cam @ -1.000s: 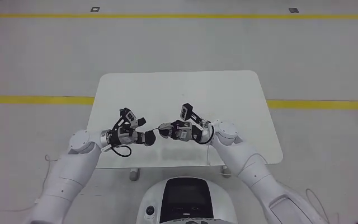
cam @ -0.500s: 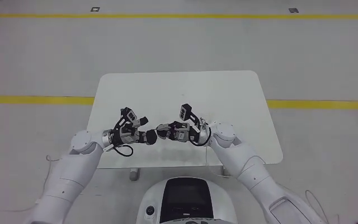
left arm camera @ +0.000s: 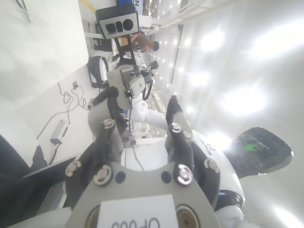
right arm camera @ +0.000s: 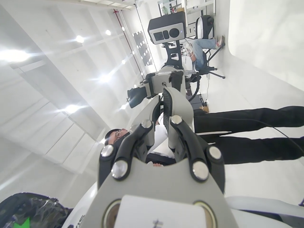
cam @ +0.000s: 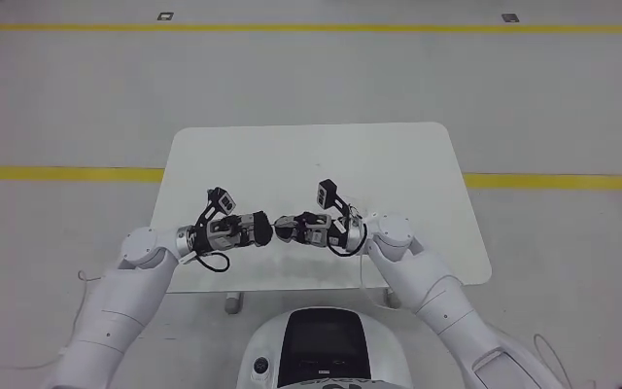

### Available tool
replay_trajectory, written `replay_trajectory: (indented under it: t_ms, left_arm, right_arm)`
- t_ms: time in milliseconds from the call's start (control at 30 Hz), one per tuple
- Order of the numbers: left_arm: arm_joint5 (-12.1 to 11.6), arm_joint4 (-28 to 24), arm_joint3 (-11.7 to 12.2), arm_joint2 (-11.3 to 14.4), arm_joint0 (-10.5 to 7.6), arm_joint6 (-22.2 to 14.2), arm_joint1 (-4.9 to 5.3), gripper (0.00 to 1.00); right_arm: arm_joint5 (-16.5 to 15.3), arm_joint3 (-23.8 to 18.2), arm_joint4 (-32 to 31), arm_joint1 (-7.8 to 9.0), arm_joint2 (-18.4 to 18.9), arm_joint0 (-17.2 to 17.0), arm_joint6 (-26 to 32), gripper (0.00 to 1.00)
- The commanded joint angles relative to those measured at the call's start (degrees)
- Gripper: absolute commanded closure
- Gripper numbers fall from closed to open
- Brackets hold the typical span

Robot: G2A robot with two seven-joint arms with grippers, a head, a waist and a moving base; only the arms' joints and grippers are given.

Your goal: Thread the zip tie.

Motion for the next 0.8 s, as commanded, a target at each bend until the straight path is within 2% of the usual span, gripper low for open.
replay_trajectory:
  t_ms: [0,233,467,767]
  left_arm:
    - [0.0,0.4,-0.1,0.1,0.07,0.0,0.06,0.84]
    - [-0.1,0.4,-0.4,0.3,0.30,0.1,0.20,0.88]
    - [-0.1,0.8,-0.7,0.4,0.64,0.4,0.37,0.86]
    - [-0.3,1.1,-1.6,0.2,1.50,0.5,0.68,0.88]
  right_arm:
    - [0.3,-0.7,-0.5,0.19,0.1,-0.4,-0.3,1.00]
    - [1.3,-3.4,-1.3,0.76,0.6,-1.7,-0.9,1.00]
    - [1.5,-5.1,-1.1,1.19,0.9,-2.7,-0.8,1.00]
    - [1.8,-6.1,-1.3,1.44,0.3,-3.2,-1.6,1.00]
